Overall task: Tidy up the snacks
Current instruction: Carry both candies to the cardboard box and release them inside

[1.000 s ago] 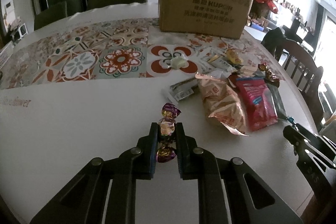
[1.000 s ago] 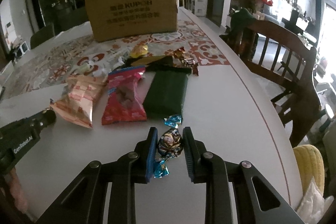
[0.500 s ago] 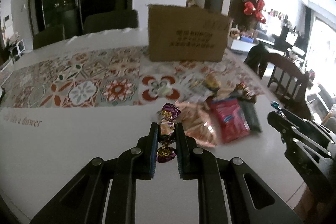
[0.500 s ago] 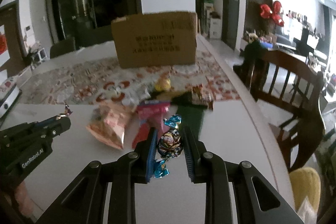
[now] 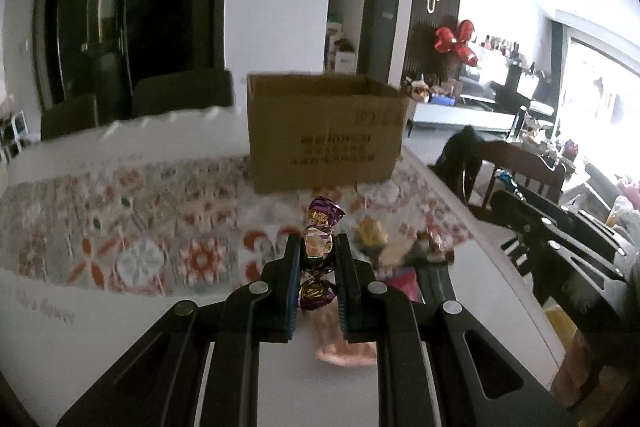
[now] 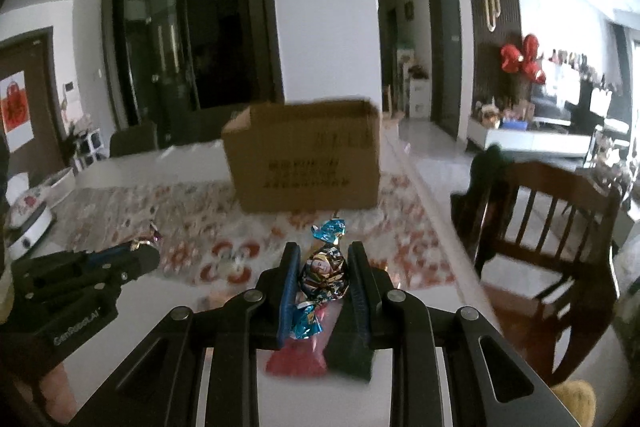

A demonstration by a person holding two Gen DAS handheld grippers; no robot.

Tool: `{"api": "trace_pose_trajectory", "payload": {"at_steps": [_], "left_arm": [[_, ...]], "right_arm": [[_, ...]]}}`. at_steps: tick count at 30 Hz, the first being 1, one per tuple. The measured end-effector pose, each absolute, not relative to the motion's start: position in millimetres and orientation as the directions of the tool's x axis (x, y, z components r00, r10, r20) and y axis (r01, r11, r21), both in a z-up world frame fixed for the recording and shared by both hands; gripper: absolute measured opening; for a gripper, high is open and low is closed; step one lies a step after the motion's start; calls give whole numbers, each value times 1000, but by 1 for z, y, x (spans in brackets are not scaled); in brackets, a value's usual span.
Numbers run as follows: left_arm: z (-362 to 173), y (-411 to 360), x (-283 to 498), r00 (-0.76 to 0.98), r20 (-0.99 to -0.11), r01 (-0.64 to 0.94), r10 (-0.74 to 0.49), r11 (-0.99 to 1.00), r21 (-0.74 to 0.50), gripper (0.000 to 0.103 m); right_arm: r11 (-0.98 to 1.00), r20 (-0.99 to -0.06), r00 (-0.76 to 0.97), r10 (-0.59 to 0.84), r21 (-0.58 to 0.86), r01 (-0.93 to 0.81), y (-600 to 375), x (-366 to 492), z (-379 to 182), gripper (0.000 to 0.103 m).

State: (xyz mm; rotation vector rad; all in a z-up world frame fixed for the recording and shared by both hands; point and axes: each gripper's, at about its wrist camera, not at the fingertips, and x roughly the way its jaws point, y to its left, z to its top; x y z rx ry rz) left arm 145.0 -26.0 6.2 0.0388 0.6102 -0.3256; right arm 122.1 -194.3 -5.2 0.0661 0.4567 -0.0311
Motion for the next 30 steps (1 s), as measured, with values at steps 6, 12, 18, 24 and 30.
{"api": "trace_pose_trajectory", "payload": {"at_steps": [6,12,18,24,30], "left_arm": [[35,-34,173,811,-508,320,-290,947,-29,17],[62,-39,204,828,-470,334,-306,942,-25,17],[77,-47,238,820,-475,354,-320,935,-17,17],[86,-56,290,779,-522,365,-347,928,-71,17],[86,-72,335,747,-566,376,-348,924,-72,17]], "right_arm": [[996,-387,922,-5,78,38,-203,145,21,26],[995,-368,930,21,95,15,-213,183,47,26],[995,-376,925,43,96,-7,-220,220,62,26],[995,-392,917,67,91,-34,-228,259,74,26],[990,-442,890,117,126,-67,-241,308,81,26]]}}
